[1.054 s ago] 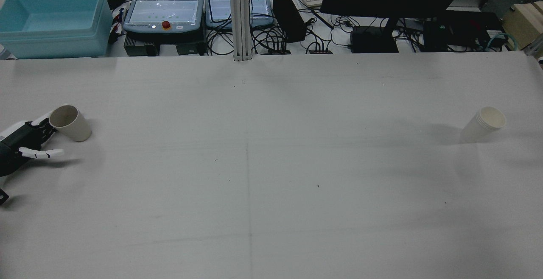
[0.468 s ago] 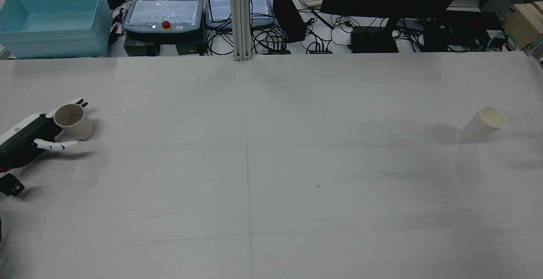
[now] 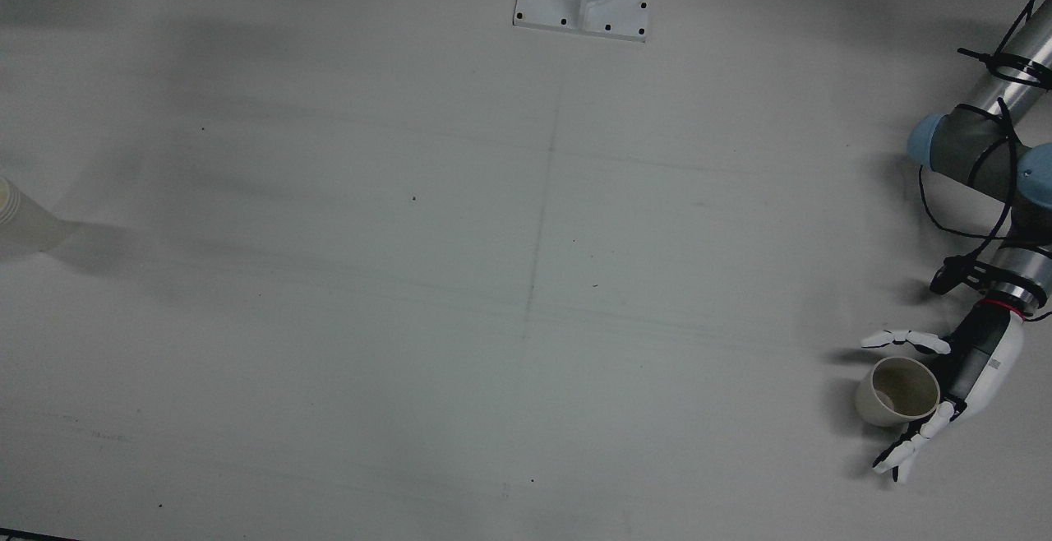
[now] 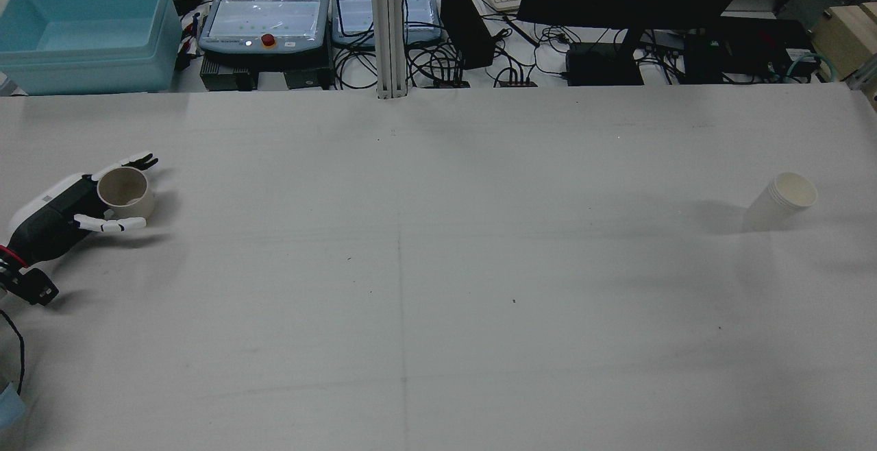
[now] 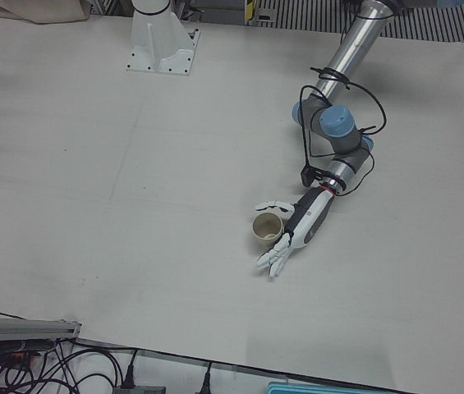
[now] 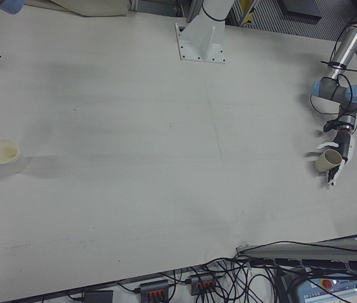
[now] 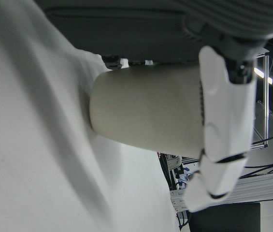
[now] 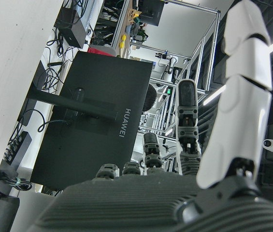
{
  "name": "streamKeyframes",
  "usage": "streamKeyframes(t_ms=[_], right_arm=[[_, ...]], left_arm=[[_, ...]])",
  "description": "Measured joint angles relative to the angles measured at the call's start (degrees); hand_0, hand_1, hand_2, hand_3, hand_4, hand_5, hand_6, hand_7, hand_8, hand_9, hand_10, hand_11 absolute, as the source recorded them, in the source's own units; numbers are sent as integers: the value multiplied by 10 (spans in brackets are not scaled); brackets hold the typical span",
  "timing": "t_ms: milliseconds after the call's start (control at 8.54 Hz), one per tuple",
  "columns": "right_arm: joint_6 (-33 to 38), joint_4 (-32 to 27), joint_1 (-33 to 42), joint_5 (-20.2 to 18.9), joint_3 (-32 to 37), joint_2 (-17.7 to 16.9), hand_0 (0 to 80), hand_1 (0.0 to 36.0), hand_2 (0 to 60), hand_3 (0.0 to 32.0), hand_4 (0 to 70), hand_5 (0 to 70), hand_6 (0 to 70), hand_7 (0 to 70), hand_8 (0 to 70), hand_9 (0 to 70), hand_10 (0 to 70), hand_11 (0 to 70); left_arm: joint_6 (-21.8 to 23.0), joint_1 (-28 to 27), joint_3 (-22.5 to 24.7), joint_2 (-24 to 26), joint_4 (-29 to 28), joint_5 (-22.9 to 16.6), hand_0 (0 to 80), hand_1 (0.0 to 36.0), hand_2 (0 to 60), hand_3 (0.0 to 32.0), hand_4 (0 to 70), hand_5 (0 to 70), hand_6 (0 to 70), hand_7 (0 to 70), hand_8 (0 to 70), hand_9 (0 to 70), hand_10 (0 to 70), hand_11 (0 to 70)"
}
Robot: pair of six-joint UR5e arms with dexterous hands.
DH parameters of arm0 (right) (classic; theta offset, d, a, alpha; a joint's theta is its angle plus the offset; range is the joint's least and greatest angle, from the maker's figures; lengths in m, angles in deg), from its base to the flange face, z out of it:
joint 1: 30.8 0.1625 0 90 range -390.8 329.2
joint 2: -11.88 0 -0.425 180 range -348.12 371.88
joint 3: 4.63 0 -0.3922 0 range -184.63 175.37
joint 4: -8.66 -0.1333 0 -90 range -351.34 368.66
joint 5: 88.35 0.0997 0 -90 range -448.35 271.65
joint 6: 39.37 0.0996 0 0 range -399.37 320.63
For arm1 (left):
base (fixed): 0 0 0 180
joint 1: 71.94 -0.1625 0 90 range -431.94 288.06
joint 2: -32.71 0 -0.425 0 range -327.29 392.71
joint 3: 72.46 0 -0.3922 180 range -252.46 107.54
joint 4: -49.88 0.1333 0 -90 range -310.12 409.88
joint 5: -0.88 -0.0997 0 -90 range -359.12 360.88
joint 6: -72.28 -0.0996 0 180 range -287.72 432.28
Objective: Pour water
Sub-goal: 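Lift the white cup with the left hand and raise it up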
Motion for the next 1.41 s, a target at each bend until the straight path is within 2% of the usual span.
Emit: streamKeyframes(t_ms=[117,234,351,468,703,937,1171,1288,1405], right_arm=[[0,0,0,0,0,-3,536,188,128,0,330,229,94,196,8,25,16,38],[0,0,0,1,0,-5,535,187,125,0,320,228,90,190,8,24,15,38],[0,0,0,1,0,-8,537,188,116,0,309,223,84,183,6,22,15,37],[0,0,0,1,1,-10,538,189,115,0,306,224,84,181,6,22,17,40],[1,0,1,3,0,-13,540,192,128,0,316,229,89,189,7,23,19,44],[1,0,1,5,-1,-13,527,182,131,0,302,222,86,185,7,23,24,50],[3,0,1,6,0,-12,517,173,143,0,315,219,94,192,8,24,30,57],[3,0,-1,5,2,-11,515,173,137,0,282,208,88,182,7,22,29,56],[2,0,-4,4,9,-6,507,176,140,0,216,172,66,137,3,13,31,61]], left_arm=[[1,0,0,12,13,0,800,360,193,0,550,700,207,218,110,94,49,105],[2,1,0,28,32,1,800,360,211,0,677,700,249,240,124,112,55,106],[4,3,1,45,53,3,800,360,452,0,662,700,252,250,122,119,57,112],[11,11,3,57,66,7,800,360,600,0,646,700,247,247,118,116,55,109],[54,47,26,64,104,4,800,360,600,0,649,700,246,242,118,109,46,102],[79,98,76,63,143,-17,800,360,600,0,617,700,231,230,113,98,36,89],[85,147,155,55,203,-80,800,360,600,0,605,700,234,228,110,91,28,78],[84,170,194,44,230,-121,800,360,600,0,588,700,229,227,108,88,20,68],[84,188,227,36,257,-163,800,360,600,0,578,700,225,228,106,85,18,65]])
